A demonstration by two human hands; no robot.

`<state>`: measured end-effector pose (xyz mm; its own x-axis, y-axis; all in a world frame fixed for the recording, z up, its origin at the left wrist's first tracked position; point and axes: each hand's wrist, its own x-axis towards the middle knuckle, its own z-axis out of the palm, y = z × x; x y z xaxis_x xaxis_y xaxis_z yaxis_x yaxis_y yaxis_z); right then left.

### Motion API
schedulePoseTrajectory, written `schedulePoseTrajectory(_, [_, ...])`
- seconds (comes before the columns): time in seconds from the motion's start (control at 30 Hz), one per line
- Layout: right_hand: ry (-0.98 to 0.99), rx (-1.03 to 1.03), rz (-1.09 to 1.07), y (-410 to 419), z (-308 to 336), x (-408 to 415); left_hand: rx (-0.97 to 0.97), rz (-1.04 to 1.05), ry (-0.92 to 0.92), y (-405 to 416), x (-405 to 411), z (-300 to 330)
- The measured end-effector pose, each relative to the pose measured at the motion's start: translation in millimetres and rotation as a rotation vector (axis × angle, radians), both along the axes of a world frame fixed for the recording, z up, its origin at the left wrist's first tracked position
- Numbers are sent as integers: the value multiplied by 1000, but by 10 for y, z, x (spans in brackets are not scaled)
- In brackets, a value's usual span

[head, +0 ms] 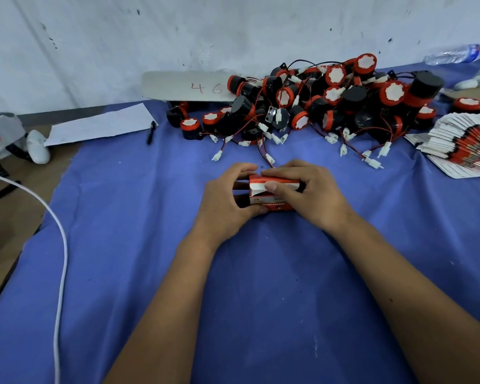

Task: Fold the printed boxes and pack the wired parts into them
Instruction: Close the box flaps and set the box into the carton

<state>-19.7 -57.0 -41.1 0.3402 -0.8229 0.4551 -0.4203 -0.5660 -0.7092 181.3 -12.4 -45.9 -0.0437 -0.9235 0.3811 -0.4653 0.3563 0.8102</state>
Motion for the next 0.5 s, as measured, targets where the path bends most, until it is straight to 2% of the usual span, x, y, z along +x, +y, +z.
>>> schedulePoseTrajectory(0.1, [18, -6, -23, 23, -15, 13, -5, -9, 8, 12, -17, 11])
schedulePoseTrajectory(0.27, [63, 59, 60, 49, 18, -16, -20, -18, 20, 34, -25, 29])
schedulePoseTrajectory(0.4, [217, 64, 38, 75, 40, -8, -86, 29, 73, 49, -45, 31])
schedulePoseTrajectory(0.5, [334, 58, -19, 98, 48, 10, -143, 62, 43, 21, -21, 10])
